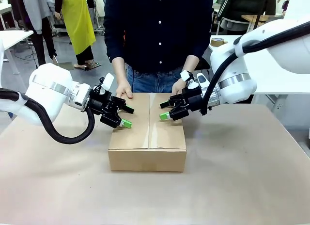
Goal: Pack the gift set into the box.
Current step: Press and hold the closed box until the human finishes sealing it.
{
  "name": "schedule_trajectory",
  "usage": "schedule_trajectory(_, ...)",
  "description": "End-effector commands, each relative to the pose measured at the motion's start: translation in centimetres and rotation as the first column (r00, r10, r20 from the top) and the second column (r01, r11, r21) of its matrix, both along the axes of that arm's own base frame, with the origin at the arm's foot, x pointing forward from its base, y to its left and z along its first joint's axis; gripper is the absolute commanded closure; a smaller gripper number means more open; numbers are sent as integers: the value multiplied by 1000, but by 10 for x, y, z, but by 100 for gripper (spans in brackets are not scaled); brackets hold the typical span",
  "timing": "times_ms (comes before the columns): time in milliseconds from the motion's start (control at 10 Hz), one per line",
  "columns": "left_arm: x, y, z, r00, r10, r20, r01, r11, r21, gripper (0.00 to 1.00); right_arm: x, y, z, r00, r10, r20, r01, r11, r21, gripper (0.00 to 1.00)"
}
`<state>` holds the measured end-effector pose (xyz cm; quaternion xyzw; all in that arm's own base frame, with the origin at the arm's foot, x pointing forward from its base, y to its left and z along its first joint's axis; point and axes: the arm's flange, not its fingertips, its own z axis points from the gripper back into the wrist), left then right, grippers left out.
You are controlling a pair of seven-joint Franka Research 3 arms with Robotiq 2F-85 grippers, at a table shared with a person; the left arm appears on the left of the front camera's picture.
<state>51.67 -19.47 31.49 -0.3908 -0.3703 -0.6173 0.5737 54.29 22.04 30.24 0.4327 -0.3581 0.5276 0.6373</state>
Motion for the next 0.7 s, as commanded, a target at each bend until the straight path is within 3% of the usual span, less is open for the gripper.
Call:
schedule_trajectory(0, 7, 3, -9, 999, 34, 4, -34, 998, 57, 0, 2, -20, -15, 999, -30, -39, 27, 997, -66, 0)
schedule_trajectory(100, 8, 4, -8, 999, 38, -3, -38, 998, 50, 0, -2, -27, -13, 999, -22, -46, 20, 999, -34, 0)
schedule_trajectory(400, 11, 11, -3, 997, 42, -62, -40, 999, 32, 0, -18, -31, -7, 999, -34, 32, 36, 997, -62, 0)
schedule_trajectory(500, 3, 3, 3, 1000, 18, -12, -18, 1000, 3, 0, -17, -31, -13, 997, -64, 46, 68, 993, -100, 0)
schedule_trajectory(600, 3, 3, 3, 1000, 18, -12, -18, 1000, 3, 0, -16, -29, -19, 997, -73, 39, 77, 988, -131, 0)
